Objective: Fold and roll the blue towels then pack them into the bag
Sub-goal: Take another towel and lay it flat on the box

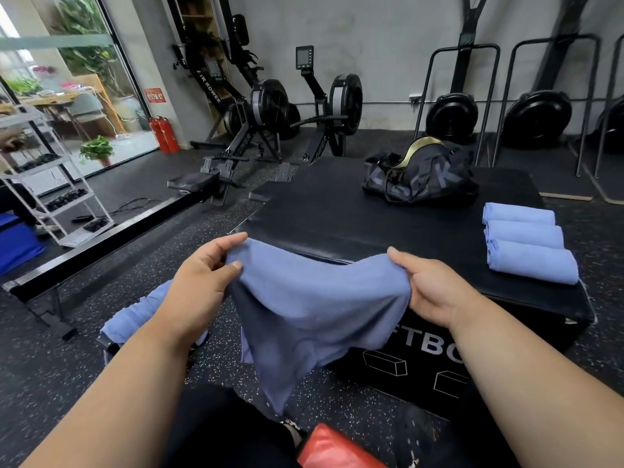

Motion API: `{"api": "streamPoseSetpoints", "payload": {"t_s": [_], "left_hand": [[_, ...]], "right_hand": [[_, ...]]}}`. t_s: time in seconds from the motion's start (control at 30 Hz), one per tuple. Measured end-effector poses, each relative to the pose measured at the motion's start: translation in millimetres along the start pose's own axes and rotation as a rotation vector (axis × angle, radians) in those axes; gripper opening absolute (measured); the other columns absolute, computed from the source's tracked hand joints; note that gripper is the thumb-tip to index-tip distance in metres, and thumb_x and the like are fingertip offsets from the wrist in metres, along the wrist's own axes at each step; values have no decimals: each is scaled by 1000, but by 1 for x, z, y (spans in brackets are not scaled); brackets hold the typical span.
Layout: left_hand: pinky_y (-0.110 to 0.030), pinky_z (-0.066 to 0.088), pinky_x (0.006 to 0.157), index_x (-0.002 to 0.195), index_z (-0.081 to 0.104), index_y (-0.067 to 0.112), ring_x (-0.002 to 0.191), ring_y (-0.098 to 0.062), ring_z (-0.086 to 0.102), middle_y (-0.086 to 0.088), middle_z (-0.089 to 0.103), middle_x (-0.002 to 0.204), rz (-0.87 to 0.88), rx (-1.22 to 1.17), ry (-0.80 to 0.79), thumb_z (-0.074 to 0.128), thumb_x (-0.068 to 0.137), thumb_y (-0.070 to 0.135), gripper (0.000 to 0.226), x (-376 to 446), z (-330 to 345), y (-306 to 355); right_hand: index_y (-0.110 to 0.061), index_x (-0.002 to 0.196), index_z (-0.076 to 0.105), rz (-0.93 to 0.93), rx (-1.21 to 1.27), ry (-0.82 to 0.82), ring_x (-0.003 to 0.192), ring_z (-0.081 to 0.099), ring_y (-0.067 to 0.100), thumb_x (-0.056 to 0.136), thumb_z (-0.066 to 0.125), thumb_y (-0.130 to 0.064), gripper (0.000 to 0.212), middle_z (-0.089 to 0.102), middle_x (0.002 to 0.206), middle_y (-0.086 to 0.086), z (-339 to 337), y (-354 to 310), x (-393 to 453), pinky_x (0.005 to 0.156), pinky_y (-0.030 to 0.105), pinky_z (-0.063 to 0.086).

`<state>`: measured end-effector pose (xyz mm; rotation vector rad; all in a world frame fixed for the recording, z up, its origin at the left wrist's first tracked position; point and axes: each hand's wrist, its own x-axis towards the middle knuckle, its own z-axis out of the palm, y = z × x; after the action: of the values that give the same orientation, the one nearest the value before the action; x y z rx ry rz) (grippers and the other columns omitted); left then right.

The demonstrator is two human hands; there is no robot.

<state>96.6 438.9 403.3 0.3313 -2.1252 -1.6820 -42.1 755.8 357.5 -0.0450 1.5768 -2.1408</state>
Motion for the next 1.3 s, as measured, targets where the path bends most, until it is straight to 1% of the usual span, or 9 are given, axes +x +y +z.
{"api": "streamPoseSetpoints", "payload": {"t_s": [0.13,0.3,0.47,0.7,0.8,0.9,1.07,1.2,1.3], "left_hand": [[-14,53,79,131,70,29,96,-6,66,5,77,118,18,10,4,59,98,-7,50,-2,-6,-3],[-19,51,99,132,70,30,120,-8,66,9,72,132,48,60,-10,62,96,-7,52,-5,-7,-8],[-18,52,97,130,70,27,110,-8,67,15,77,119,43,76,13,59,92,-17,59,-10,-5,-14],[-8,50,70,127,72,18,76,7,66,15,76,98,-56,-151,143,63,101,-1,33,-11,-3,-23],[-15,47,72,120,75,18,72,1,56,10,74,97,-86,-140,160,65,102,7,23,-8,-3,-32],[-22,44,77,123,74,16,76,0,55,9,71,98,-116,-122,168,66,102,10,24,-7,-4,-37],[-29,46,88,119,76,22,90,-6,60,17,72,92,-165,-97,142,64,104,16,20,-5,-9,-42],[-23,46,81,116,75,20,78,4,60,22,72,84,-178,-42,117,61,106,18,17,-5,-6,-38],[-22,50,86,117,77,20,83,6,63,15,75,103,-182,29,66,64,105,22,18,-6,-9,-33]], "right_hand": [[0,118,68,-144,126,11,106,67,30,103,53,-15,25,71,114,19,-3,-4,-2,91,39,54],[-8,98,68,-2,139,-61,73,70,20,103,54,-24,22,71,90,10,-4,-1,0,65,33,57],[6,123,68,31,83,25,109,71,36,100,65,-23,37,72,122,26,-4,15,4,103,51,53],[5,129,66,-136,205,28,108,66,29,100,52,-13,37,71,119,20,-11,8,-2,99,42,49],[-6,102,69,-175,133,31,100,69,25,102,53,-12,17,75,109,15,-8,10,-4,90,40,51],[-18,79,63,-194,111,68,87,69,18,102,58,-10,25,73,89,4,-9,12,-5,85,35,51],[-13,95,68,-201,89,127,88,73,17,103,64,-15,9,76,95,7,-12,12,-6,85,33,55],[-13,101,68,-215,55,171,84,70,16,101,68,-13,0,75,90,4,-11,11,-3,80,30,56],[-15,111,71,-224,38,215,84,66,14,100,70,-11,12,70,91,0,-13,9,-1,82,31,56]]}}
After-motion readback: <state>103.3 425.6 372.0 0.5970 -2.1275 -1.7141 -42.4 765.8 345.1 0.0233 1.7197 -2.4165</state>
